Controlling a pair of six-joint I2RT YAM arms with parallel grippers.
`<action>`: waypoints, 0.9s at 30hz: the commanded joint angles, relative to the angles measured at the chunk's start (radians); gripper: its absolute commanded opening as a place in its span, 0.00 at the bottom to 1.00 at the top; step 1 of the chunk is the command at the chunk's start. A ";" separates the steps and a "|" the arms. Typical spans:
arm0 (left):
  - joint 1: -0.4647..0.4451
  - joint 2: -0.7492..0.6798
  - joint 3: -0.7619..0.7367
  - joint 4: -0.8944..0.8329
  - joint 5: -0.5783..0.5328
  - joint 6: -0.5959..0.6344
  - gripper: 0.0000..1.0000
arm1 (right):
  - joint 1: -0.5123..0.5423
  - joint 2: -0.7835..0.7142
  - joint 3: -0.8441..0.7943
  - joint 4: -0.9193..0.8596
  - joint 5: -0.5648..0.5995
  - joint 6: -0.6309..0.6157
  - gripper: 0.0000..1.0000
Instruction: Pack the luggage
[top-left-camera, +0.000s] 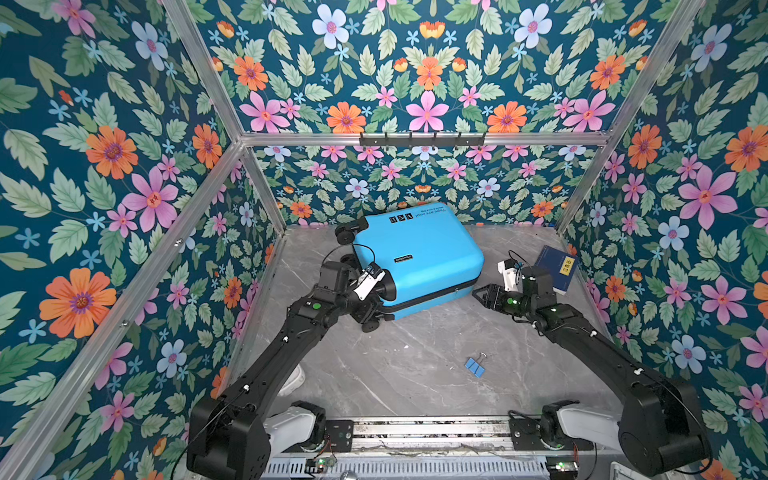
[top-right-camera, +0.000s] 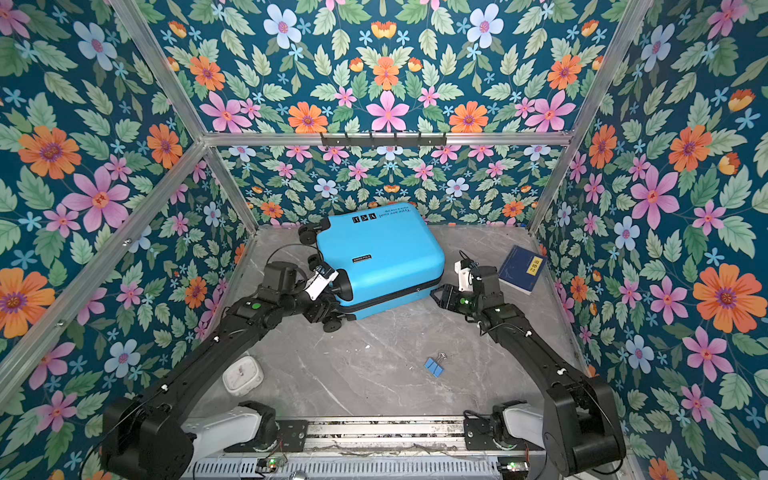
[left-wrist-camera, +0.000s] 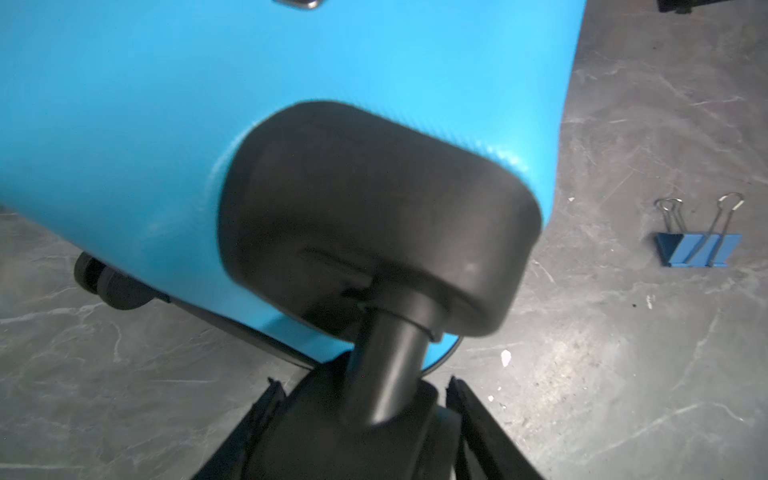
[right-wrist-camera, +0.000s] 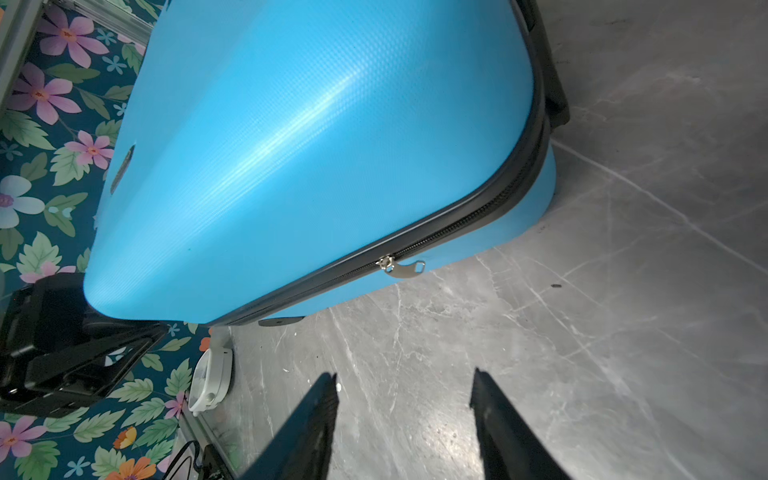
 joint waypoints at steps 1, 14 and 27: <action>-0.011 0.010 0.010 -0.004 0.024 0.003 0.55 | 0.026 0.004 0.020 -0.015 0.023 -0.030 0.54; -0.024 0.027 0.054 -0.032 -0.001 -0.025 0.00 | 0.073 0.028 -0.056 0.082 0.131 -0.059 0.58; -0.025 -0.093 0.063 0.063 0.041 -0.129 0.00 | 0.080 0.049 -0.208 0.452 0.129 -0.149 0.53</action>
